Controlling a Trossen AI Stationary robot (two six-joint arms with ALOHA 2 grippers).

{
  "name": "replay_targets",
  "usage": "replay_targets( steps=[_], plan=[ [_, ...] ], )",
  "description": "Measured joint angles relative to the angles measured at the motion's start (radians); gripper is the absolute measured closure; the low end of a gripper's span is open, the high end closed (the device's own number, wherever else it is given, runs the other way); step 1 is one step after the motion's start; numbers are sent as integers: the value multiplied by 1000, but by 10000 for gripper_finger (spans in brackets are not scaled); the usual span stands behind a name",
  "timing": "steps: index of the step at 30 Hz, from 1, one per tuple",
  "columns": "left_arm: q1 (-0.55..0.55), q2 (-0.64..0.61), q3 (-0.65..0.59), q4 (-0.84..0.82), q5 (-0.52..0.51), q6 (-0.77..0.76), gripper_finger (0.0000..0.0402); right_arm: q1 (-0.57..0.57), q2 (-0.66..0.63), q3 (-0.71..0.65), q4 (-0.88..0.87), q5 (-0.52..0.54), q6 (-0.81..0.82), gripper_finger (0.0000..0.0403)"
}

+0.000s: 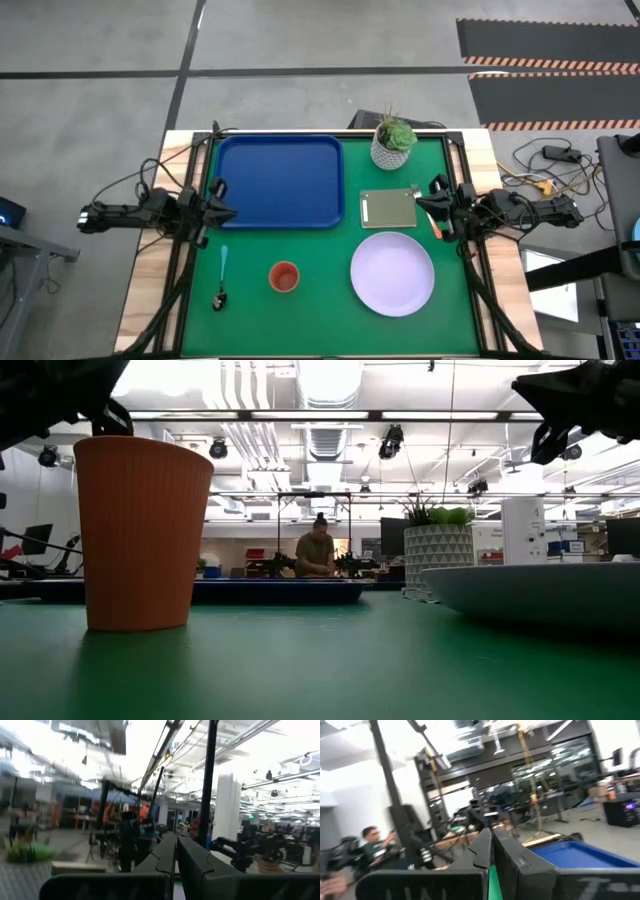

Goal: Pick and place plate/cup/fork/spoon on tray
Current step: Put the orange cup to the top right side of the dark blue tray

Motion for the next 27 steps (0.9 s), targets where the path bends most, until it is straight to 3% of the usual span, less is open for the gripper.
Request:
replay_targets(
  steps=[6, 11, 19, 27],
  plan=[
    [0, 10, 0, 88, 0, 127, 402, 0, 103, 0, 99, 62, -97, 394],
    [1, 35, 9, 203, -1, 213, 402, 0, 242, 0, 299, 68, -139, 394],
    [1, 51, 12, 247, -53, 216, 402, 0, 479, 5, 557, 57, -148, 394],
    [1, 51, 11, 249, -62, 213, 402, 0, 740, 196, 573, 42, -151, 394]
  ],
)
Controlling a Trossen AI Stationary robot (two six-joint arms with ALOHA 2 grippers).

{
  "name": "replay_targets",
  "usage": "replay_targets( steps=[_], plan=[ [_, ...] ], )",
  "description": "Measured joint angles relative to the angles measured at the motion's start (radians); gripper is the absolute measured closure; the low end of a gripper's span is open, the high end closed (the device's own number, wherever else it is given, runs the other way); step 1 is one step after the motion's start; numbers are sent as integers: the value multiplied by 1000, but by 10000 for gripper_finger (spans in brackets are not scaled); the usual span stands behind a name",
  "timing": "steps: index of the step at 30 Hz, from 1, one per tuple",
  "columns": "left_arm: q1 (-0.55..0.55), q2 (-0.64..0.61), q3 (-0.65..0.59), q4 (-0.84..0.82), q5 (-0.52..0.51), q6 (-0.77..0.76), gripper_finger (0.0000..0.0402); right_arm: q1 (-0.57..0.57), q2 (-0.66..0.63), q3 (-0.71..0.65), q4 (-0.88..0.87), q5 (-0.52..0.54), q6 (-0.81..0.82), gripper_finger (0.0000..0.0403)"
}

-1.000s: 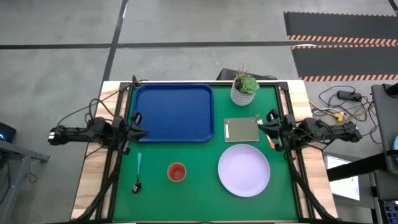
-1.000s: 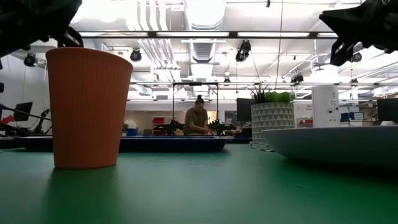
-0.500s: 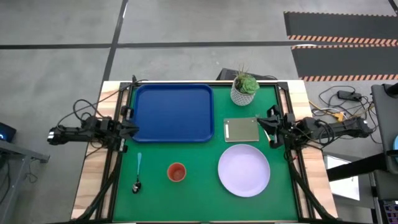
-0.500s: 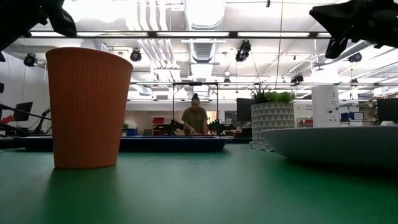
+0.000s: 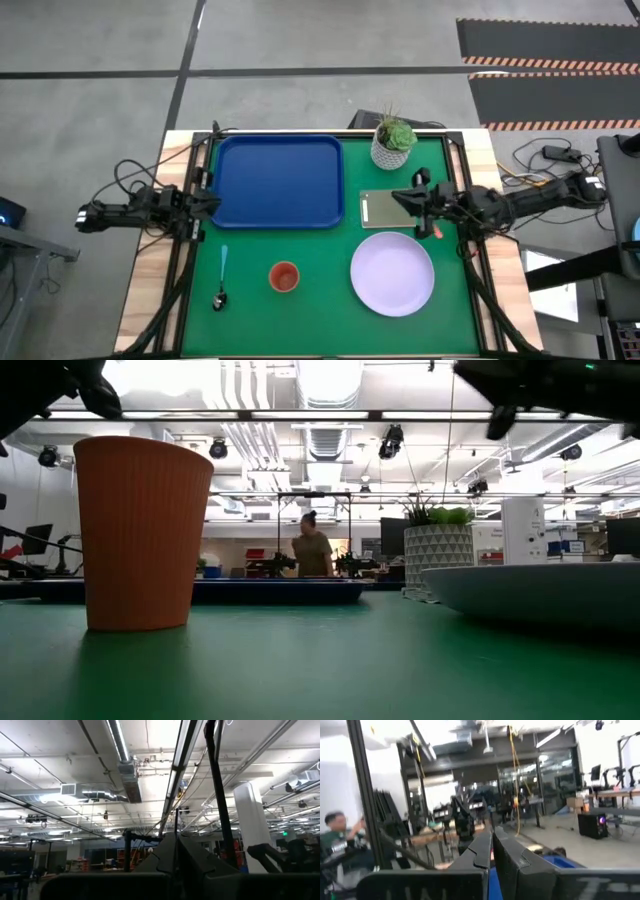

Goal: Pick and place plate/cup/fork/spoon on tray
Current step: Put the orange cup to the top right side of the dark blue tray

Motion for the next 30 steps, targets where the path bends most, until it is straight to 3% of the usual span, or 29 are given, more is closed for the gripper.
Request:
replay_targets(
  steps=[6, 16, 30],
  plan=[
    [0, -2, -2, 26, -8, -2, 402, 0, 207, 196, -49, -12, -21, 394],
    [0, 0, -5, 15, -10, -131, 402, 0, 513, 514, -244, -13, -19, 394],
    [0, 2, -6, -5, -10, -123, 402, 0, 804, 1040, -868, -16, -7, 394]
  ],
)
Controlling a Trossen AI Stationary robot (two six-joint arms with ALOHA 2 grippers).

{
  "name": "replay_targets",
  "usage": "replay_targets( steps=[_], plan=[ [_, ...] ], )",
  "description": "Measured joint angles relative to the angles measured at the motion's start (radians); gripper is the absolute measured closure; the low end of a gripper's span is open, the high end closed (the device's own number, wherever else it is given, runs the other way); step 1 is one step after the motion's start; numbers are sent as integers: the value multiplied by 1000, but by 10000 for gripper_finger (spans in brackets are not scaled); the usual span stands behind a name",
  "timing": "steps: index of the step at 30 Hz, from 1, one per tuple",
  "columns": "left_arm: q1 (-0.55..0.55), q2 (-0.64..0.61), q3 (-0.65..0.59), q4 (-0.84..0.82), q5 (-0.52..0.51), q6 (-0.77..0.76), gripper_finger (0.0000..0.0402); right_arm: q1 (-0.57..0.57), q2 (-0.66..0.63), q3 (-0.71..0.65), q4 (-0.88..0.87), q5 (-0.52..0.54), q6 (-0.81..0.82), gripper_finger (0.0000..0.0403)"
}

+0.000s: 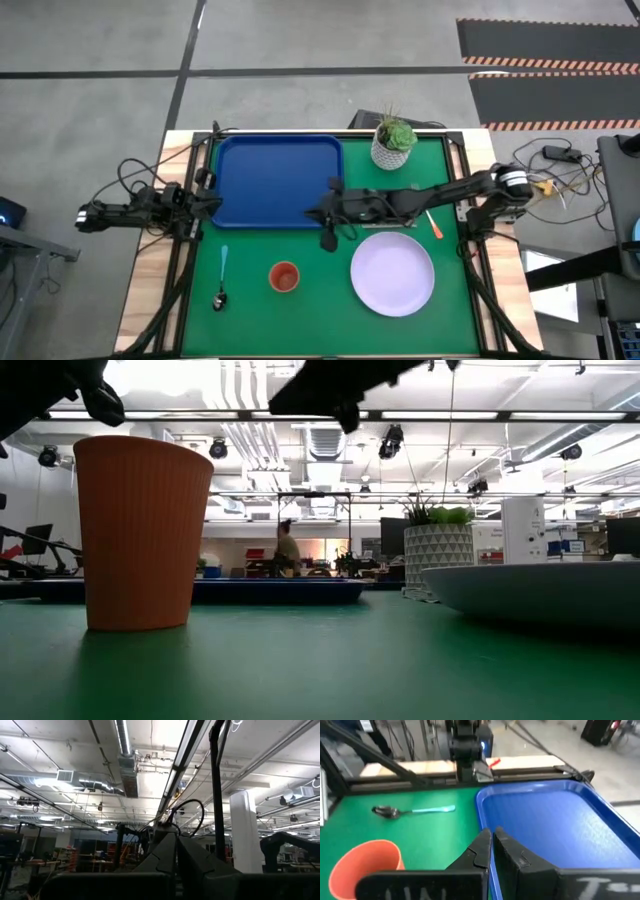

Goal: Pick and place plate/cup/fork/spoon on tray
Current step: Put the orange cup to the top right side of the dark blue tray

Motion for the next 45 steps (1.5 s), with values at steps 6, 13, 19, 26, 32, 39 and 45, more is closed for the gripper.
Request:
replay_targets(
  steps=[6, 13, 19, 26, 32, 39, 45],
  plan=[
    [0, 3, 0, -4, -2, -6, 402, 0, 105, 178, -193, -6, -16, 394],
    [0, 10, -1, -73, -2, -8, 402, 0, 183, 271, -219, -214, -35, 394],
    [0, 12, -1, -80, -3, -6, 402, 0, 235, 323, -224, -310, -3, 394],
    [0, 10, -2, -78, -3, 2, 402, 14, 322, 451, -299, -310, -17, 394],
    [0, 11, -2, -72, -7, 110, 402, 35, 407, 600, -450, -312, -74, 394],
    [0, 11, -2, -70, -10, 131, 402, 42, 491, 737, -599, -311, -65, 392],
    [0, 10, -2, -55, -31, 132, 402, 46, 536, 774, -609, -311, -68, 360]
  ],
)
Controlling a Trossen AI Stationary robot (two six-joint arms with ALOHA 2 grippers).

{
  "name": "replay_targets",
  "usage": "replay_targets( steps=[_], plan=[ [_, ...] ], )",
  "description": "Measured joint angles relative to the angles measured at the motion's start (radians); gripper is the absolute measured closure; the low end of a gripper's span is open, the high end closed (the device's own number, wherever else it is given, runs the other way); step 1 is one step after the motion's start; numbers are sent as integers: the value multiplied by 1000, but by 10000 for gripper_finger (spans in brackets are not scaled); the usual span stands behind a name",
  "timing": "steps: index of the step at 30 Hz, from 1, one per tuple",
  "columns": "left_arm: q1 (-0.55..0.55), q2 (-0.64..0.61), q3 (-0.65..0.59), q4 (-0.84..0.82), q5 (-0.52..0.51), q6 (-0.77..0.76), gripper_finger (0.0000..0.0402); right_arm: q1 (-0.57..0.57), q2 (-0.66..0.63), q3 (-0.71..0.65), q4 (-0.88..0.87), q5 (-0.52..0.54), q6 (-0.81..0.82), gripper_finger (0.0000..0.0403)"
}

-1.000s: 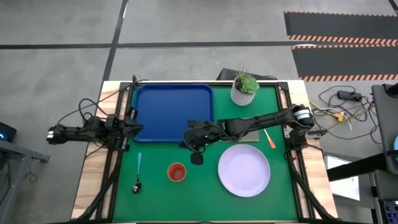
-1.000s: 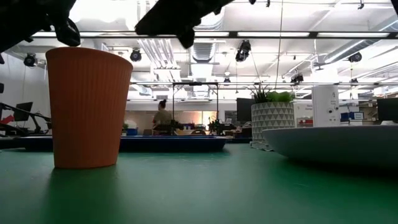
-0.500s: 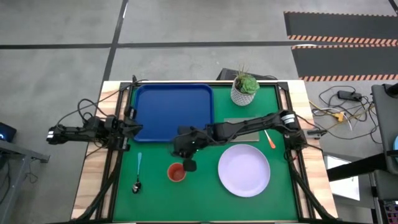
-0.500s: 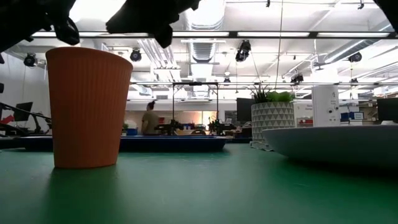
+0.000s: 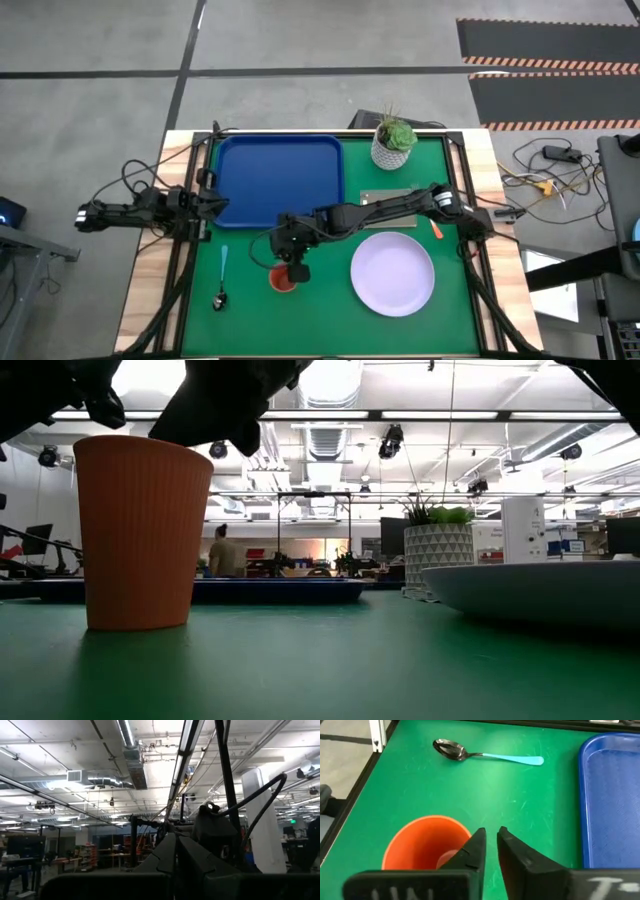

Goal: Pick and place plate/cup/fork/spoon on tray
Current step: Put the orange cup to the top right side of the dark blue tray

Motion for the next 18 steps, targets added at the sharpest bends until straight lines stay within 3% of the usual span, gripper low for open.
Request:
replay_targets(
  steps=[10, 18],
  plan=[
    [0, 2, 0, 4, -7, 0, 402, 0, 3, 3, 4, 1, 8, 260],
    [0, 2, 0, 4, -8, 0, 402, 0, 26, -3, -23, 1, 19, 232]
  ],
)
